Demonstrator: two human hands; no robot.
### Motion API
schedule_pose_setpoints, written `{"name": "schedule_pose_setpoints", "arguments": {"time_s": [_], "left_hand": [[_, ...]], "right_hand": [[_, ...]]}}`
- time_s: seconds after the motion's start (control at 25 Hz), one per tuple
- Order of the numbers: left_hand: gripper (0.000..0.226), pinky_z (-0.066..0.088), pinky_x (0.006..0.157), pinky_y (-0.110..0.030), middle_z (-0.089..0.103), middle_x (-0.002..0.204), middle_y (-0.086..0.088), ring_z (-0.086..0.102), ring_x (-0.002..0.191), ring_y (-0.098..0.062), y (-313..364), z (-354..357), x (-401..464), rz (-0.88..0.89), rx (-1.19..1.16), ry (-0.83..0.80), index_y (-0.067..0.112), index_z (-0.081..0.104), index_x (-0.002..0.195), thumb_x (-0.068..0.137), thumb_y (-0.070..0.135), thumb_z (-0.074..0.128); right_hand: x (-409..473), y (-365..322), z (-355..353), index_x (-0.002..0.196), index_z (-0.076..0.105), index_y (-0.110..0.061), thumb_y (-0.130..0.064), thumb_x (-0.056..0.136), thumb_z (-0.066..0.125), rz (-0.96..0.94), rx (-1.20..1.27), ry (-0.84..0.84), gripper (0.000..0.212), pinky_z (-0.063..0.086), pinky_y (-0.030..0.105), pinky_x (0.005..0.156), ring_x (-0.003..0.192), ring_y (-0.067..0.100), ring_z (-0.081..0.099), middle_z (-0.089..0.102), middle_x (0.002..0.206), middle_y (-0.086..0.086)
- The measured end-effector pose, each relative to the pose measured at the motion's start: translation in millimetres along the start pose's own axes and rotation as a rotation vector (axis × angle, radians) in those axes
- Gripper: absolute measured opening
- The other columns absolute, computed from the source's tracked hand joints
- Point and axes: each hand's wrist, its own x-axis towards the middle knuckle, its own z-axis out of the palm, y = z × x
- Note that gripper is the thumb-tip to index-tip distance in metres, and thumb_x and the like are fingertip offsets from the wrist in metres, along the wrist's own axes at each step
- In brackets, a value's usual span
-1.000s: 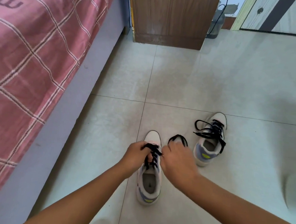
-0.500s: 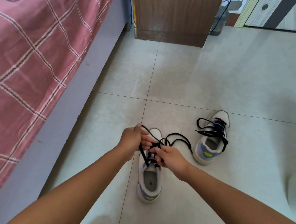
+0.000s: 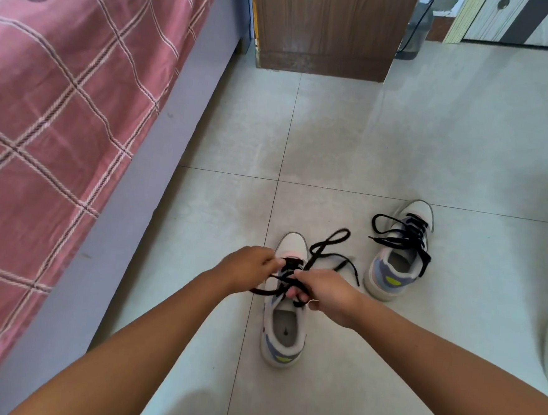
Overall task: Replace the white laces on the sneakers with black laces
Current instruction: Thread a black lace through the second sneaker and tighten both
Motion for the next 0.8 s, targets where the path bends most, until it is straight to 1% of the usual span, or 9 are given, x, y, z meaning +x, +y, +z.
{"name": "schedule_pose_setpoints", "arguments": {"time_s": [0.12,0.24,0.36,0.48,0.52,0.6,0.68,0.76,0.8], "left_hand": [[0.042,0.034,0.053,-0.022,0.054,0.058,0.007,0.043,0.053,-0.008,-16,-14,-24,0.004,-0.055,-0.006,0.019,0.058,0.060,0.094,0.042,0.048],[0.036,0.033,0.049,-0.015,0.049,0.045,0.010,0.040,0.043,-0.002,-22,-5,-44,-0.083,-0.093,-0.398,0.018,0.062,0.059,0.091,0.028,0.049],[0.030,0.042,0.058,-0.023,0.062,0.058,0.001,0.056,0.052,-0.011,-42,12,-41,-0.332,0.196,-0.657,0.011,0.059,0.069,0.090,0.019,0.039],[0.028,0.046,0.081,-0.029,0.065,0.104,-0.012,0.063,0.092,-0.025,-53,12,-29,-0.292,0.474,-0.454,0.004,0.062,0.097,0.095,0.024,0.042],[0.030,0.043,0.088,-0.029,0.061,0.116,-0.010,0.058,0.105,-0.025,-52,12,-23,-0.190,0.368,-0.292,0.005,0.060,0.109,0.097,0.025,0.041],[0.028,0.039,0.095,-0.025,0.058,0.124,0.000,0.052,0.116,-0.016,-35,17,-14,-0.060,-0.174,-0.005,0.014,0.058,0.118,0.100,0.024,0.038],[0.027,0.036,0.102,-0.023,0.059,0.123,0.004,0.051,0.119,-0.009,-11,25,-5,0.017,-0.606,0.043,0.020,0.057,0.119,0.101,0.021,0.036],[0.028,0.037,0.105,-0.027,0.059,0.123,0.003,0.051,0.118,-0.009,2,38,4,0.059,-0.715,0.001,0.019,0.058,0.118,0.102,0.020,0.035],[0.028,0.039,0.101,-0.025,0.059,0.122,0.003,0.050,0.115,-0.008,6,41,5,0.067,-0.730,-0.014,0.017,0.058,0.118,0.102,0.019,0.035]], "right_hand": [[2,1,-6,0.093,0.065,-0.008,-0.012,0.093,0.052,0.097,0.319,-0.012,0.014,0.027,0.018,0.049,0.055,0.007,0.048,0.070,0.079,0.004],[2,-1,-4,0.085,0.063,-0.011,0.000,0.089,0.054,0.102,0.374,-0.024,0.015,0.029,0.016,0.048,0.060,0.007,0.046,0.064,0.076,0.002],[1,-2,-3,0.074,0.058,-0.011,0.015,0.082,0.056,0.012,0.263,0.022,0.027,0.034,0.018,0.054,0.063,0.012,0.051,0.059,0.069,0.004],[-5,1,-5,0.067,0.059,-0.011,0.016,0.077,0.061,-0.215,-0.039,0.115,0.029,0.044,0.015,0.057,0.063,0.010,0.056,0.060,0.066,0.001],[-5,4,-6,0.066,0.060,-0.012,0.014,0.077,0.061,-0.290,-0.111,0.141,0.028,0.046,0.013,0.060,0.063,0.007,0.056,0.061,0.067,-0.001],[-6,7,-4,0.066,0.060,-0.015,0.009,0.079,0.060,-0.433,-0.274,0.202,0.028,0.045,0.011,0.066,0.064,0.003,0.055,0.061,0.069,-0.005],[-1,13,-2,0.068,0.060,-0.017,0.002,0.082,0.060,-0.637,-0.564,0.287,0.024,0.043,0.016,0.066,0.066,0.003,0.052,0.056,0.070,-0.009],[7,18,0,0.074,0.061,-0.013,0.000,0.083,0.061,-0.834,-0.709,0.404,0.015,0.036,0.016,0.064,0.067,0.003,0.044,0.047,0.074,-0.011],[9,18,1,0.078,0.059,-0.011,0.000,0.082,0.061,-0.827,-0.668,0.449,0.012,0.035,0.014,0.062,0.067,0.003,0.042,0.044,0.077,-0.010]]}}
